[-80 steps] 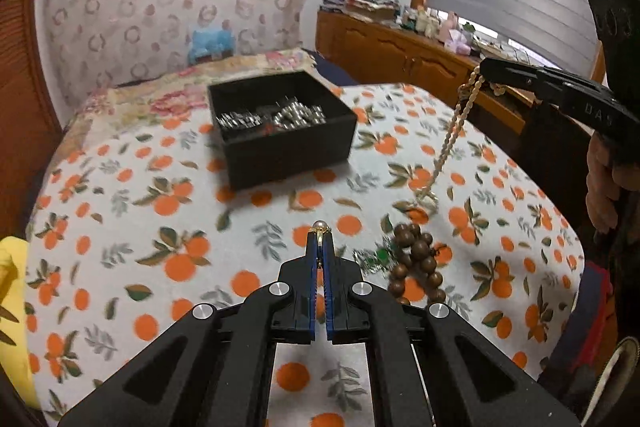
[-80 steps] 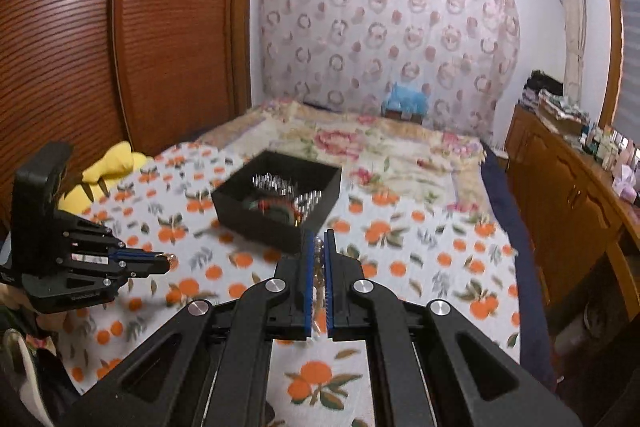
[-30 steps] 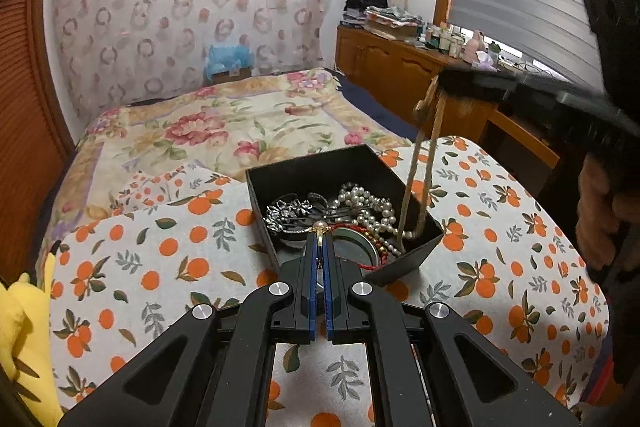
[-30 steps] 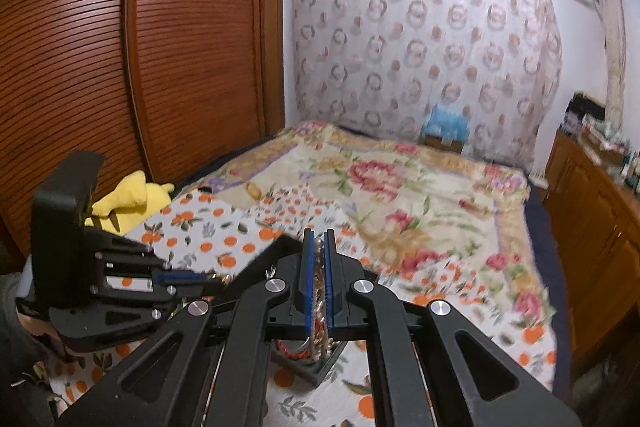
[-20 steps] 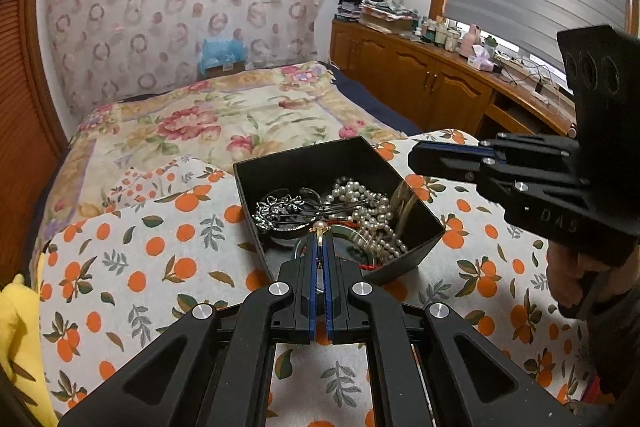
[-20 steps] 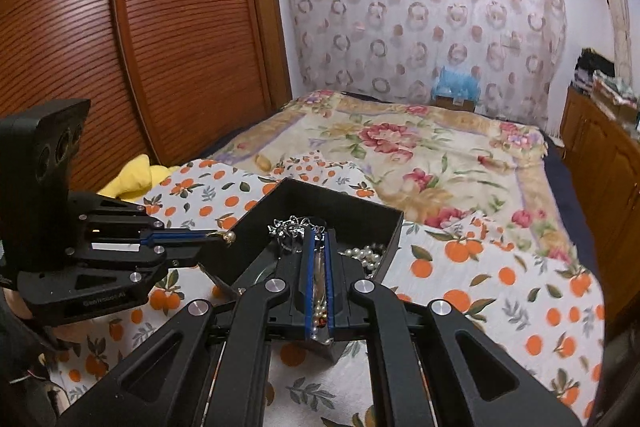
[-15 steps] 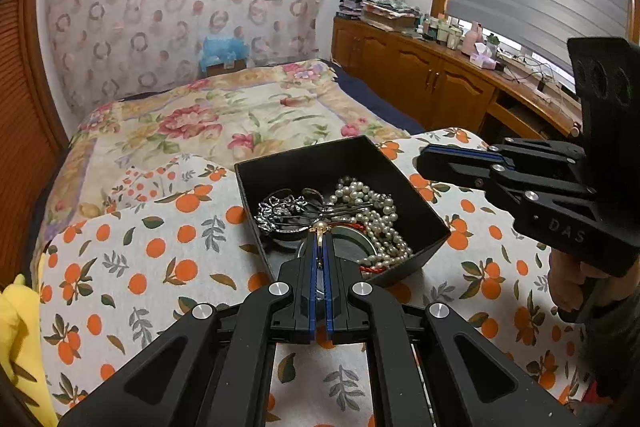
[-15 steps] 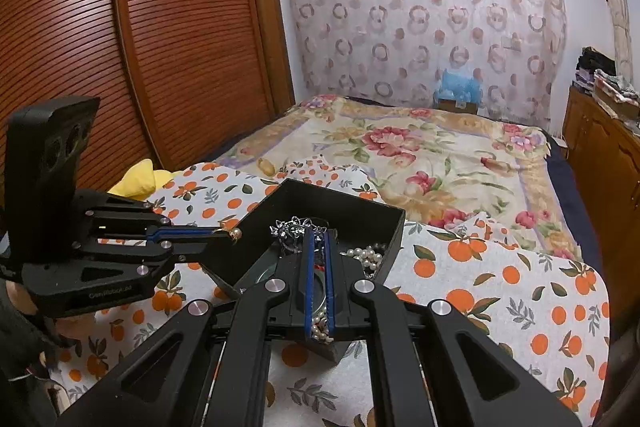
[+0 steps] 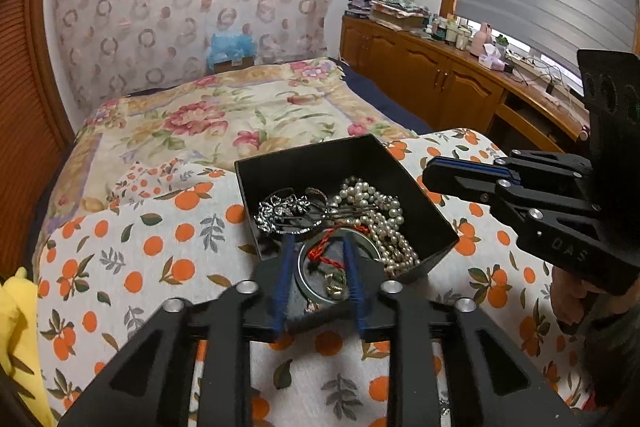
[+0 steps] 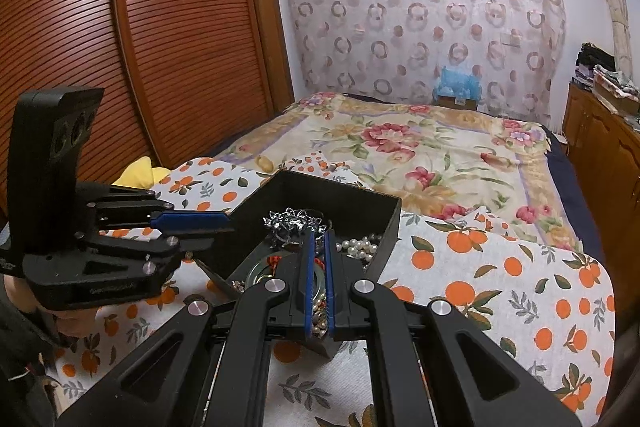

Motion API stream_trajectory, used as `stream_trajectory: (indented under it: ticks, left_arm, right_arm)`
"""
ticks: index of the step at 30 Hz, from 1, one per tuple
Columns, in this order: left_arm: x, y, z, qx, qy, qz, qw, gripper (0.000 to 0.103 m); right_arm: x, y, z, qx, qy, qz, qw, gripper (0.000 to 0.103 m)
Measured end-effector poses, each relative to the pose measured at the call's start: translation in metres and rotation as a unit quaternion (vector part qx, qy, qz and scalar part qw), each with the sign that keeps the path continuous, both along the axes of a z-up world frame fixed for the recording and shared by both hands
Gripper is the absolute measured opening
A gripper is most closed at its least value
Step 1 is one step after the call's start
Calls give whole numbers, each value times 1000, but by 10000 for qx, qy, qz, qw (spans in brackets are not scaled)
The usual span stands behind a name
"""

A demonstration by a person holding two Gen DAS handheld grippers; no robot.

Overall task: Organize jewelry
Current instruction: 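Move the left gripper back to the green gem brooch on the cover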

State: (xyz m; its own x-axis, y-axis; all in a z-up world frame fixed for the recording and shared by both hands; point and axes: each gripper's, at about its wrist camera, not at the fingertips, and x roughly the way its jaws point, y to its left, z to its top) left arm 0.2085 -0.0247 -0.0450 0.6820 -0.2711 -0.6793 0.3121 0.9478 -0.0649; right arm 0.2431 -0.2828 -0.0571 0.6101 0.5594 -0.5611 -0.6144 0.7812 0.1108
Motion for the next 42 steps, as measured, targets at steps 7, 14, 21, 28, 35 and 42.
stream_trajectory:
  ticks: [7,14,21,28,35,42]
  left_arm:
    - [-28,-2,-7,-60,47,-47,10000,27]
    - [-54,2,-8,-86,30,-4,10000,27]
    - [-78,3,2,-148,-103,5,9998,27]
    - [-102,-3,-1,-186,-160,-37,9997,27]
    - [-121,-5,-11,-205,-85,-70,9997,27]
    - [-133,-5,-19,-261,-10,-68,9996,27]
  right_arm:
    - [-5,-1,12,-3,-161,-18,9999,6]
    - [-32,-2,29,-103,-325,33,9994,6]
    - [-74,-13,14,-204,-129,9,9997,6]
    - [-109,-21,-26,-489,326,-36,9983,8]
    - [-132,-15,-47,-537,634,61,9965,26]
    - [-138,2,-56,-878,736,131,9933,26]
